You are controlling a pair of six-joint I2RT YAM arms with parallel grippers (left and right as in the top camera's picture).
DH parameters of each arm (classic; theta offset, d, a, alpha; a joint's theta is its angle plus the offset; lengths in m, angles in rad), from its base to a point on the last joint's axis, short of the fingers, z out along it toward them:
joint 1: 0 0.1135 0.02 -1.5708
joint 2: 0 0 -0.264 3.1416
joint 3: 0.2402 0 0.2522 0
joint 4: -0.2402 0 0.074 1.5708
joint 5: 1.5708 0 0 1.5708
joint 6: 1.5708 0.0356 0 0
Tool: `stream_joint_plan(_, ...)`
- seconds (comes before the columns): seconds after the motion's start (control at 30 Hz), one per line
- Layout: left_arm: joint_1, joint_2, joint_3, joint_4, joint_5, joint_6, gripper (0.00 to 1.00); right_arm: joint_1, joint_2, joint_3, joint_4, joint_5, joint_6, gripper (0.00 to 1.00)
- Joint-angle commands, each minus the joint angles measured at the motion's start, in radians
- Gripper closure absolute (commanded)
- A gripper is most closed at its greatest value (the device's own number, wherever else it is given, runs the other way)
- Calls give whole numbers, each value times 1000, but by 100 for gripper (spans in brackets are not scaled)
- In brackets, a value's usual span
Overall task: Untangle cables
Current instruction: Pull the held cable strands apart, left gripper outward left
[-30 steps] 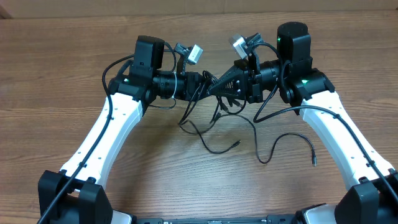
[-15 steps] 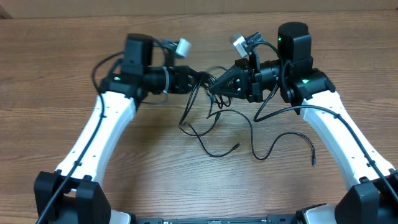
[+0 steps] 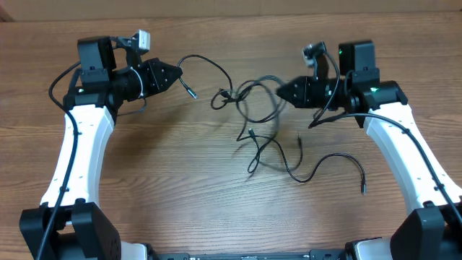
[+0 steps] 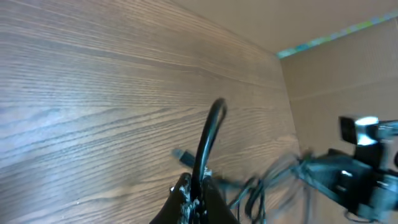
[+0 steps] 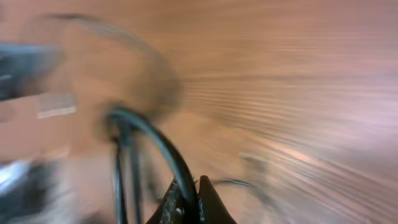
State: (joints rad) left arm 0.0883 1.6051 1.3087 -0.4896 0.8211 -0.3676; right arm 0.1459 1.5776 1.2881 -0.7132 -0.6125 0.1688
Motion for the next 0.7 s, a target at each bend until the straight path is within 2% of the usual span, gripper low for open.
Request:
stream_joint_plan(0.0,38,-53,31,-15,-43,-2,96,-7,-5,2,-84,714,163,96)
stream_joint_plan(0.1,56,-69,31,-31,-76,20,96,-10,-5,2,-140,946,273,96)
stream_joint_plan(0.23,76,-97,31,-61,-165,35,96,-13,-5,2,-132,948,279,96)
stream_joint_plan(0.4,88,-134,31,-76,-306,22,96,-12,-5,2,-85,649,138,96)
stream_joint_plan(0.47,88,-146,31,-80,-410,-42,96,-11,-5,2,-64,510,77,96)
stream_joint_plan(0.57,88,-153,31,-81,-435,-69,96,-11,-5,2,-38,293,-3,96)
stream_joint_plan(0.6,85,-153,31,-87,-423,-76,92,-11,-5,2,-27,150,-71,96)
stream_joint_plan(0.63,80,-153,31,-92,-409,-75,83,-11,-5,2,-20,66,-104,96)
stream_joint_plan(0.67,71,-152,31,-103,-392,-74,64,-10,-5,2,-8,-46,-137,96)
